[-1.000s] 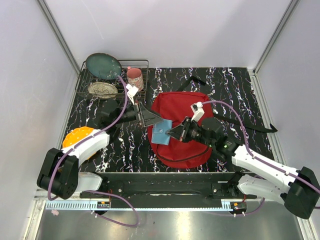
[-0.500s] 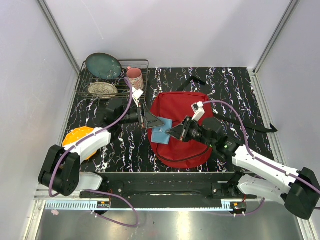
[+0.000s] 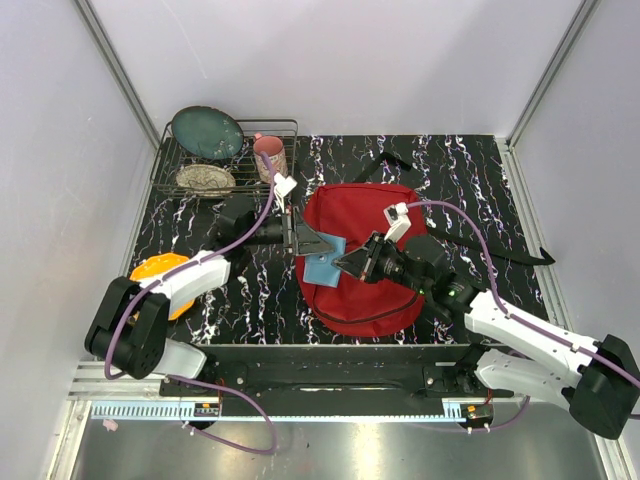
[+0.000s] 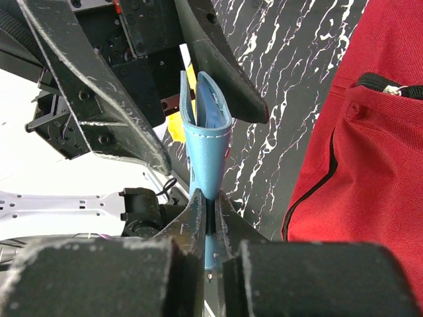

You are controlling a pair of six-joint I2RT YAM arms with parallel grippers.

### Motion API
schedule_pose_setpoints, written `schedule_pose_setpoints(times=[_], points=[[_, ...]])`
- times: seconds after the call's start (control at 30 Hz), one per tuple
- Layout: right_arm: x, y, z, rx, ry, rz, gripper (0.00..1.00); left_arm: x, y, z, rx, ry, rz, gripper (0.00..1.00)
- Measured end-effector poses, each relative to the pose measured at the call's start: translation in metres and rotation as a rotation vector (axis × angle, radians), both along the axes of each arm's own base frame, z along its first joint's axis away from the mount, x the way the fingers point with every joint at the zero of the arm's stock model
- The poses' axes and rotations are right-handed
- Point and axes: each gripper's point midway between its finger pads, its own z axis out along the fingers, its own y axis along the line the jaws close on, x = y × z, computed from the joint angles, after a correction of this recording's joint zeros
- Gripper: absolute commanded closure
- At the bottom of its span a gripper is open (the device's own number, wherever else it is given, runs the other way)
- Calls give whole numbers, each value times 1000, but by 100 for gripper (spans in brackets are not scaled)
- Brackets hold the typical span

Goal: Pack the student bag
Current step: Pick up the personal item from the center of the board.

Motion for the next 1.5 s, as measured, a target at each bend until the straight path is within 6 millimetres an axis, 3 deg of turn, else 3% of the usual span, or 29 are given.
schedule_pose_setpoints(times=[0.1,0.17,0.3,0.37,0.4,0.43,0.57,0.73,0.87,1.0,1.17,1.5], points=[[2,0,-1,-4,1,-10,88,-2,-3,7,-33,2,-22,53],[4,-1,-2,-7,-1,-19,85,-3,-4,13,-52,-5,-26,70],[5,-1,0,-2,-10,-25,79,-1,-3,18,-70,-11,-23,87],[6,-2,1,-2,-12,-31,65,-1,-3,20,-74,-12,-23,90],[6,-3,1,-2,-14,-35,41,-1,-3,20,-76,-14,-23,91],[7,-3,2,-3,-15,-43,32,-1,-3,21,-79,-13,-23,91],[9,-11,1,-17,-12,-79,18,1,-3,21,-80,-10,-17,91],[5,-31,8,-6,-25,-141,14,17,9,20,-68,-9,85,89],[-2,-36,9,19,-20,-142,14,33,27,31,-87,-39,218,89],[-7,-24,-2,35,27,-85,14,38,32,44,-142,-53,289,91],[-10,-5,-12,80,62,-7,13,34,39,34,-228,21,365,91],[-10,20,5,184,23,90,16,24,36,57,-364,-3,369,87]])
